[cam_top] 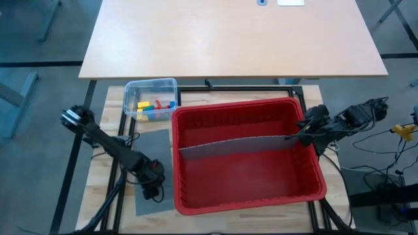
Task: Sort blocks
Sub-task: Insert the bin divider into the red bin
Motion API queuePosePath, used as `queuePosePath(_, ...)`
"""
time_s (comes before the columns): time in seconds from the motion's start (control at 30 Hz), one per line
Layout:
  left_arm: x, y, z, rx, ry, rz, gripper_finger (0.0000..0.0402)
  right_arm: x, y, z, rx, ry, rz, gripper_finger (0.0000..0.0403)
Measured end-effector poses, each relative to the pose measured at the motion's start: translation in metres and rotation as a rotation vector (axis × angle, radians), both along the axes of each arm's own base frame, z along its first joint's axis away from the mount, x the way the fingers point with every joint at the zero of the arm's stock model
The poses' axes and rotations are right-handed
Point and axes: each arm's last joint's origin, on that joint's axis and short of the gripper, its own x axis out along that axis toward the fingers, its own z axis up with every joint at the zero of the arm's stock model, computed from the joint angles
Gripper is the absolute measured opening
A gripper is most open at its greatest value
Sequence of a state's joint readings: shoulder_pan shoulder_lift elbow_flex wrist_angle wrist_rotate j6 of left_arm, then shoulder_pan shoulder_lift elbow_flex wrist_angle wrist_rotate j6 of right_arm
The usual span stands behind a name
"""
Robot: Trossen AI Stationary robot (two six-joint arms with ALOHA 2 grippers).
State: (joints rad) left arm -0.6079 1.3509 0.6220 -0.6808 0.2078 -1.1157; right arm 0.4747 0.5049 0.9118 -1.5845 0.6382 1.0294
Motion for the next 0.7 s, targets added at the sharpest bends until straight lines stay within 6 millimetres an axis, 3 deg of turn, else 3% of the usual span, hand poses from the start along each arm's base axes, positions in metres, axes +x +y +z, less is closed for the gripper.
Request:
queuePosePath(0.37, -0.011, 0.018, 0.048, 0.060, -0.377, 0.151, 0.0000, -0.012, -0.008, 0.044, -0.020, -0.183, 0.021, 0.0000)
queuePosePath(0.7, -0.019, 0.033, 0.072, 0.162, -0.625, 0.339, 0.0000, -0.004, 0.006, 0.051, 0.208, -0.096, 0.280, 0.0000)
